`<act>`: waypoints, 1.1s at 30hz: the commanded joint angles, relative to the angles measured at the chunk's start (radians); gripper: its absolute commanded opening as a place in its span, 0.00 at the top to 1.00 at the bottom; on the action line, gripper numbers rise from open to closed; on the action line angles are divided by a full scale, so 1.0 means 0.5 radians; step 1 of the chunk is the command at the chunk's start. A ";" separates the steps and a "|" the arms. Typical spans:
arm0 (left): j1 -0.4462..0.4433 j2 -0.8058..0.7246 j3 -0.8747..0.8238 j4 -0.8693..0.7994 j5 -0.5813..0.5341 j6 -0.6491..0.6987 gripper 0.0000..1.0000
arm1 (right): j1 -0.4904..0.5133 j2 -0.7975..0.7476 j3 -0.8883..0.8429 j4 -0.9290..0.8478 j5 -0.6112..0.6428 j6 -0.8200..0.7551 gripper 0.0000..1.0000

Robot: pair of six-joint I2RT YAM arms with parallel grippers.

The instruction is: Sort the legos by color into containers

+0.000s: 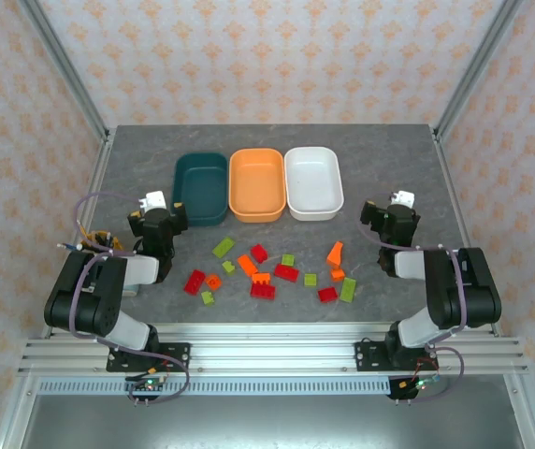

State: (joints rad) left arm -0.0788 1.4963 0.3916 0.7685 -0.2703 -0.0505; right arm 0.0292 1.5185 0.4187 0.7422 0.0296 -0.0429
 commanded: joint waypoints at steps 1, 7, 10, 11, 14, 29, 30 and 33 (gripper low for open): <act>-0.005 -0.002 0.022 0.045 -0.069 0.037 0.00 | -0.009 0.003 0.005 0.056 0.018 -0.002 0.01; -0.005 -0.002 0.021 0.043 -0.068 0.037 0.00 | -0.009 0.002 0.003 0.056 0.018 -0.002 0.01; -0.005 -0.001 0.021 0.043 -0.068 0.037 0.00 | -0.008 0.002 0.003 0.057 0.018 0.000 0.01; -0.005 -0.001 0.021 0.043 -0.070 0.038 0.00 | -0.009 0.001 0.004 0.056 0.018 0.000 0.01; -0.005 -0.001 0.021 0.043 -0.070 0.037 0.00 | -0.009 0.001 0.003 0.057 0.018 0.000 0.01; -0.138 -0.310 0.291 -0.589 -0.171 0.170 0.00 | -0.009 -0.301 0.185 -0.481 0.262 0.088 0.01; -0.180 -0.378 0.299 -0.597 -0.216 0.186 0.00 | -0.007 -0.366 0.243 -0.585 0.296 0.106 0.01; -0.288 -0.592 0.455 -0.799 -0.350 0.175 0.00 | 0.004 -0.577 0.388 -0.668 0.287 0.082 0.01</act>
State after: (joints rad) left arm -0.1898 1.2858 0.5381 0.4953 -0.3416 0.0040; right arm 0.0292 1.3346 0.5159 0.5026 0.1108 -0.0193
